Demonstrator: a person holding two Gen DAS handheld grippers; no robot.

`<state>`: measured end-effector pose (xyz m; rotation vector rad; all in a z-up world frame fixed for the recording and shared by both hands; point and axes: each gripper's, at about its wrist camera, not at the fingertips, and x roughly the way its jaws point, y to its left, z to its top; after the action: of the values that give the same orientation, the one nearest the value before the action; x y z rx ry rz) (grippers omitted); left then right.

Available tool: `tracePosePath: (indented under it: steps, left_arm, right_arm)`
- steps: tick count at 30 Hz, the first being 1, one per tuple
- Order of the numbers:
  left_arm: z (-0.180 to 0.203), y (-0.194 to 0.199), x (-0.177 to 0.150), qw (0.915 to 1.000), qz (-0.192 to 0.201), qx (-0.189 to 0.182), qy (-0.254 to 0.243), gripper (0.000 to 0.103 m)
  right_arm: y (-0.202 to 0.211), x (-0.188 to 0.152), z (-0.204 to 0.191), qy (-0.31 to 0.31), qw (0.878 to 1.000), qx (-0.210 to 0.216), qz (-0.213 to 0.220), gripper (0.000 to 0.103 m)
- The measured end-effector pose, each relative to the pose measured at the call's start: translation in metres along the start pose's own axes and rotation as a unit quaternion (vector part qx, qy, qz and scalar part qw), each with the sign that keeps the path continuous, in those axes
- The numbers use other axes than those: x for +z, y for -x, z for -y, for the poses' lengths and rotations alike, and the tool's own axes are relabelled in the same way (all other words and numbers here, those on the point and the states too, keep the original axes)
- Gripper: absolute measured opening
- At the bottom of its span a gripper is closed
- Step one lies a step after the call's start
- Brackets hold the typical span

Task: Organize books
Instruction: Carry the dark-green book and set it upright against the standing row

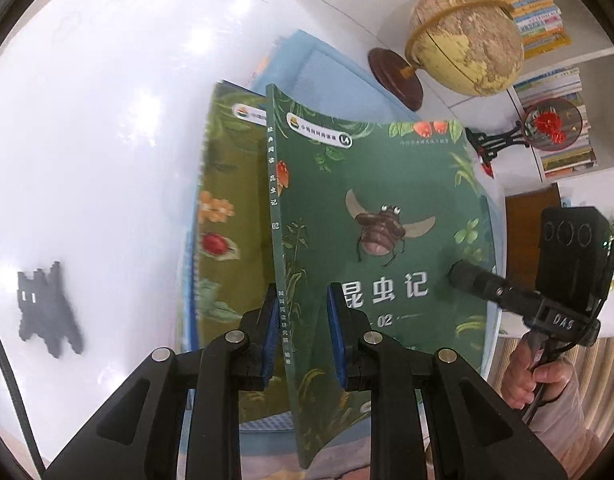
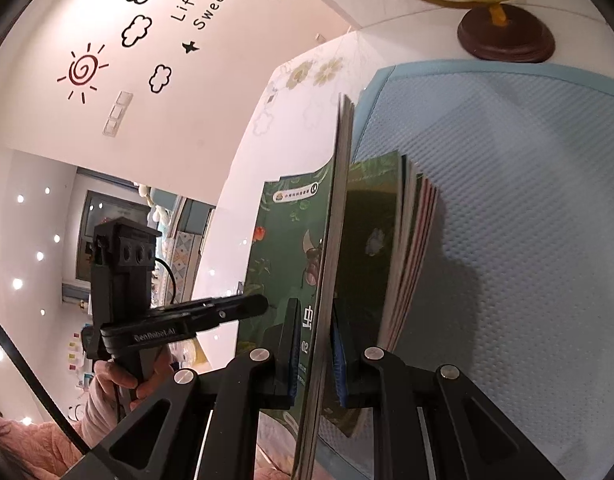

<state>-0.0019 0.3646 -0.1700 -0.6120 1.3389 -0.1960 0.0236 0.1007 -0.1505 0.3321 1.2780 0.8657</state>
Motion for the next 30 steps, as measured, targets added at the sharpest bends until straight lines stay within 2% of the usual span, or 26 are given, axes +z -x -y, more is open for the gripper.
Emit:
tracePosePath:
  steps: [6,12,22,24,30]
  left_arm:
    - [-0.016,-0.005,0.001,0.9998,-0.012,0.015,0.009,0.019]
    - [-0.024,-0.004,0.004,0.9999,-0.009,0.007,0.013,0.018]
    - [-0.028,0.001,0.012,0.9997,-0.01,0.018,0.011,0.019]
    - [-0.026,0.001,0.012,0.9996,-0.009,0.025,0.01,0.022]
    - [-0.019,0.003,0.01,0.9978,-0.005,0.066,0.004,0.022]
  right_arm:
    - [-0.016,-0.002,0.005,-0.009,1.0,-0.004,-0.013,0.015]
    - [-0.022,-0.001,0.013,-0.029,0.999,-0.004,-0.019,0.015]
    - [-0.038,-0.01,0.018,-0.041,0.999,-0.017,-0.025,0.016]
    - [-0.038,-0.012,0.02,-0.043,0.999,-0.013,-0.022,0.016]
    - [-0.038,-0.014,0.019,-0.039,0.999,-0.02,-0.018,0.016]
